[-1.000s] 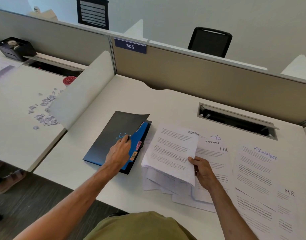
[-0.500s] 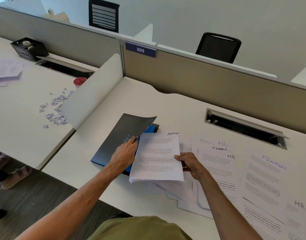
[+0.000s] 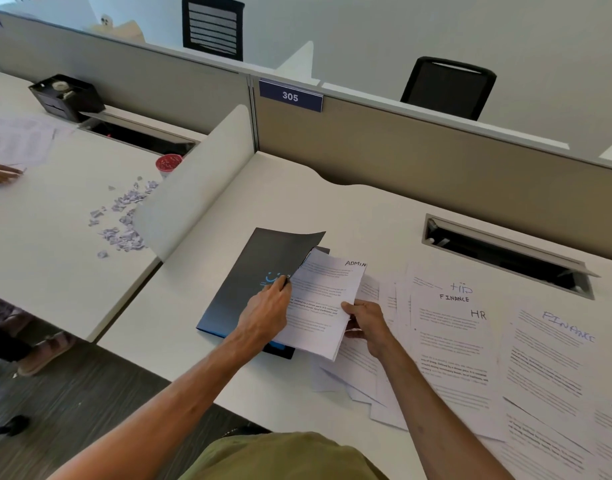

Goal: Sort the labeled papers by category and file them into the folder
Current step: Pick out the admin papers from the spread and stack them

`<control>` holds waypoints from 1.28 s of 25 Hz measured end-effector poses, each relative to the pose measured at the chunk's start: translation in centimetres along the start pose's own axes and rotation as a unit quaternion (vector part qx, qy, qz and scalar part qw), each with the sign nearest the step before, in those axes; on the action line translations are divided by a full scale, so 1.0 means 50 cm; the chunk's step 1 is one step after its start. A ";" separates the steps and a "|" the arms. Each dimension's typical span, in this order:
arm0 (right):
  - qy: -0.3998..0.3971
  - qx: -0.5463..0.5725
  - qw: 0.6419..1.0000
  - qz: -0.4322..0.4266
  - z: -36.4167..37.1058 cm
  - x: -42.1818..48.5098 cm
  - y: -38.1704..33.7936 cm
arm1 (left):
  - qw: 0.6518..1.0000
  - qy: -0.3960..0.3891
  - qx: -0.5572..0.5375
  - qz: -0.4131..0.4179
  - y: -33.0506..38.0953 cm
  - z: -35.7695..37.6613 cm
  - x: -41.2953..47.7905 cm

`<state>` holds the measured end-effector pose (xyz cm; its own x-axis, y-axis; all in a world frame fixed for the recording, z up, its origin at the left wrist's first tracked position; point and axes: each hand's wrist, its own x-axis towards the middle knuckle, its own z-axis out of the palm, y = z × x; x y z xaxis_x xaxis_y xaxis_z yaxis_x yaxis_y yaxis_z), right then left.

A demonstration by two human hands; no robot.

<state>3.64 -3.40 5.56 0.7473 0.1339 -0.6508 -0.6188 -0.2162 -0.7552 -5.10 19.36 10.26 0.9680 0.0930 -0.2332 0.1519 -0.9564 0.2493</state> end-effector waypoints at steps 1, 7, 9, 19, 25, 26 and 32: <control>0.002 -0.002 1.000 0.000 0.007 0.000 0.003 | 1.000 -0.002 -0.001 0.001 0.001 0.002 0.002; -0.009 -0.040 0.999 -0.033 0.029 -0.007 0.006 | 1.000 0.008 0.003 -0.004 -0.010 0.016 0.013; -0.006 -0.054 0.997 -0.050 0.025 -0.008 0.003 | 1.000 0.006 0.003 -0.002 -0.013 0.018 0.015; -0.007 -0.090 0.995 -0.051 0.146 0.011 -0.038 | 1.000 0.000 0.012 0.009 0.016 0.015 0.002; 0.014 -0.113 0.992 -0.058 0.220 0.030 -0.026 | 1.000 -0.011 -0.013 0.004 0.022 0.023 0.007; 0.013 -0.138 0.988 -0.061 0.219 0.034 -0.024 | 1.000 -0.011 -0.024 -0.003 0.021 0.023 0.007; 0.038 -0.269 0.960 -0.065 0.177 0.050 -0.019 | 1.000 -0.022 -0.013 -0.003 0.026 0.016 0.004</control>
<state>3.98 5.70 3.96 0.8383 0.1266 -0.5302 -0.3194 -0.6742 -0.6659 -4.88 17.92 9.77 0.9575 0.0862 -0.2752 0.1636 -0.9482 0.2724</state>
